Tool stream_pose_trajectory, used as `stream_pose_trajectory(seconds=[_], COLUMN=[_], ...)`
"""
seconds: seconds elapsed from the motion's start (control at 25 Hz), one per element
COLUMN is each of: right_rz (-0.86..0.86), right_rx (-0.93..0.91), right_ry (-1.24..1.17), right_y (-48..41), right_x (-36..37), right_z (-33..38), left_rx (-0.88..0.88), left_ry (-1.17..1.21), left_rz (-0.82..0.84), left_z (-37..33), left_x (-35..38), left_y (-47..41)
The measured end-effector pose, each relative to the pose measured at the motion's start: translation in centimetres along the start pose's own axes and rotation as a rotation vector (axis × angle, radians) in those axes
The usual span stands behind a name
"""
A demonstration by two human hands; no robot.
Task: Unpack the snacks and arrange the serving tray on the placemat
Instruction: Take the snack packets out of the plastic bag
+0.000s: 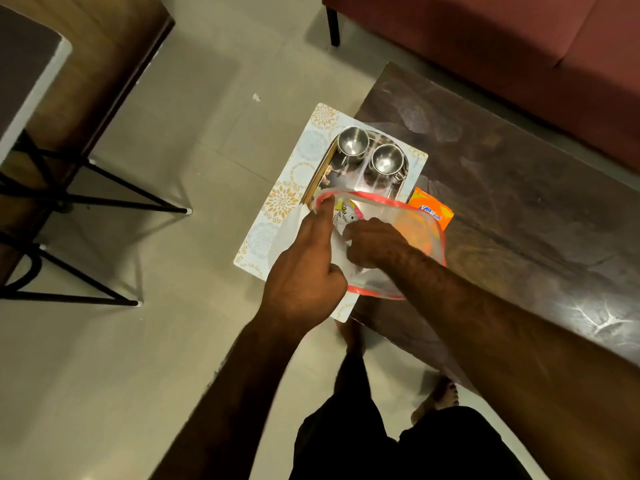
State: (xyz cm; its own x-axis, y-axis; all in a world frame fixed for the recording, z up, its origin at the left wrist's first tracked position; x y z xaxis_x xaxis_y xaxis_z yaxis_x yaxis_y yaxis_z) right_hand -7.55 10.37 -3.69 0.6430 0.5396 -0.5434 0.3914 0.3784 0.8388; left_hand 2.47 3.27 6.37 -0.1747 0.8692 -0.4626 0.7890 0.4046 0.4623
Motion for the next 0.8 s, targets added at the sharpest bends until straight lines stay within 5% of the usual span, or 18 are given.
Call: stream_pose_trajectory(seconds=[0.16,0.52,0.68,0.8], right_rz=[-0.114,-0.668,-0.673,-0.732], right_rx=[-0.104,-0.120,-0.246,-0.178], right_ry=[0.071,0.038,-0.193,-0.428], right_y=[3.0,17.0,17.0,16.0], right_x=[-1.5,-8.2,-9.5,-9.7], right_z=[1.2,0.3,-1.1,-4.7], left_rx=[-0.007,0.071,-0.010,-0.097], left_ry=[0.011,0.140,0.333,0.490], left_rz=[0.015,0.198,0.048,0.089], left_z=[0.4,-0.5,0.0,0.9], left_x=[-0.2,0.3,-0.3,-0.3], left_y=[-0.4,-1.4,-2.0,-2.2])
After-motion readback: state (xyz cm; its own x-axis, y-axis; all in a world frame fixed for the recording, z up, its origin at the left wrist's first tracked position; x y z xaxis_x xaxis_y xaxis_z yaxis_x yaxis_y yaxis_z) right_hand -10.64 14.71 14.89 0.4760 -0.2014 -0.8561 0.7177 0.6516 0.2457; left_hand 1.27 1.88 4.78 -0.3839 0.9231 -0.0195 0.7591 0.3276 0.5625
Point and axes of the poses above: each hand's wrist, its own y-axis away from the middle knuckle, its own x-axis out of the palm, z = x × y, the point moved 7 cm from there along -y, towards the middle knuckle, and after that the axes turned 15 degrees about y, right-handed, at the moved point
